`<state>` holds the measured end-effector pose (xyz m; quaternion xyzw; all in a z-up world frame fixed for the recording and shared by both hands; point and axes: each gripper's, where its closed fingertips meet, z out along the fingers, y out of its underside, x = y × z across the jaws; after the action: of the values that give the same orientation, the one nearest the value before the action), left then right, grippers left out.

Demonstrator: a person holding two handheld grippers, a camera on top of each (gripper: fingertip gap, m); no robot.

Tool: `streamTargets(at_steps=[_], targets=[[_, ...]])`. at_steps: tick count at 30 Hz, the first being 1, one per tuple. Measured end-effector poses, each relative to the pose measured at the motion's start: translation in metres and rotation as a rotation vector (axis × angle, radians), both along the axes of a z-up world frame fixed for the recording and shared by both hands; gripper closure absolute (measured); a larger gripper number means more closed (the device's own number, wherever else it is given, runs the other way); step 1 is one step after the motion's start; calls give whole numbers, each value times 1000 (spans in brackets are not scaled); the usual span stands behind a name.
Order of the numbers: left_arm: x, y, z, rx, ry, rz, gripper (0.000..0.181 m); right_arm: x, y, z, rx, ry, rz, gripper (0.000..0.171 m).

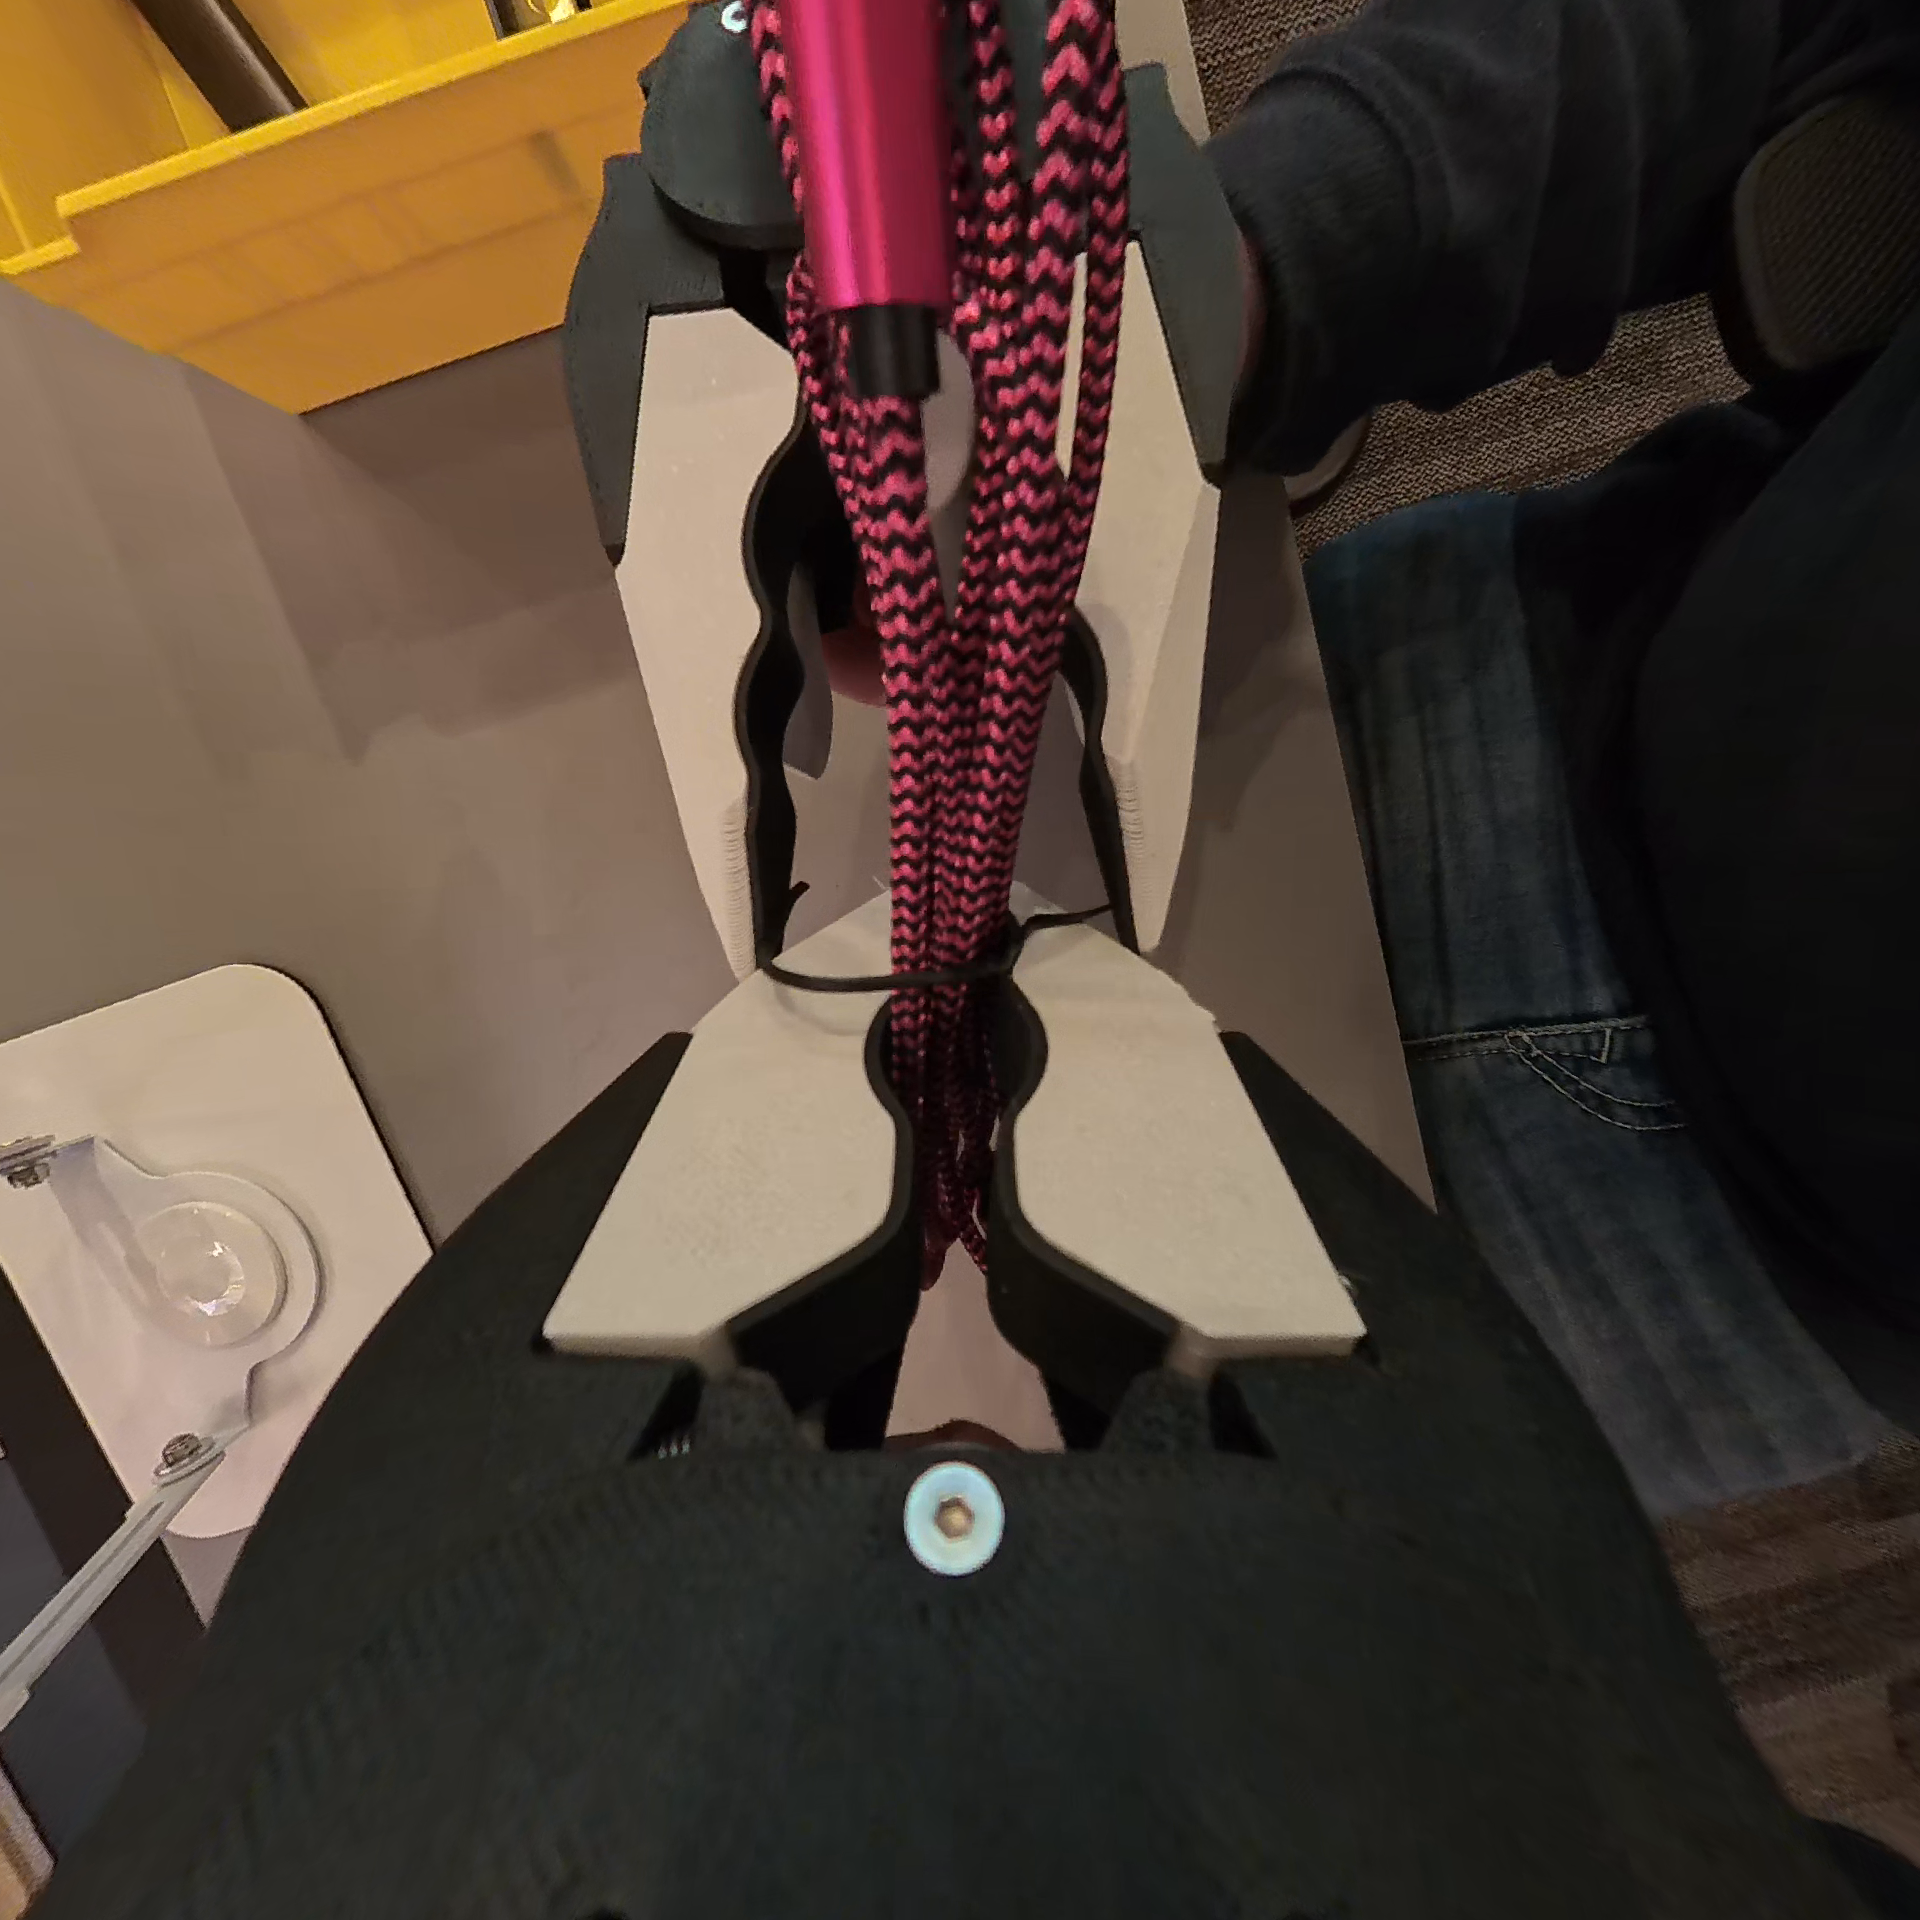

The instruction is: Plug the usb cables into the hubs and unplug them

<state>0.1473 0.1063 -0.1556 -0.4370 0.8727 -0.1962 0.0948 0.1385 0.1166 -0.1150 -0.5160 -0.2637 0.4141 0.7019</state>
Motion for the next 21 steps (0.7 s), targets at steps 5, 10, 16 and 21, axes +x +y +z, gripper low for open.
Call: streamTargets(at_steps=[5, 10, 16, 21], targets=[[1, -1, 0, -4, -5, 1, 174, 1, -1, -1, 4, 0, -6, 125], [0, -4, -1, -17, -2, -9, 174, 1, -4, -3, 9, -13, -8, 127], [0, -6, -3, -25, -1, -5, 173, 3, -5, -6, -2, -10, -4, 129], [-2, -4, 0, -20, -1, -1, 173, 10, -10, -4, 29, -4, -17, 150]])
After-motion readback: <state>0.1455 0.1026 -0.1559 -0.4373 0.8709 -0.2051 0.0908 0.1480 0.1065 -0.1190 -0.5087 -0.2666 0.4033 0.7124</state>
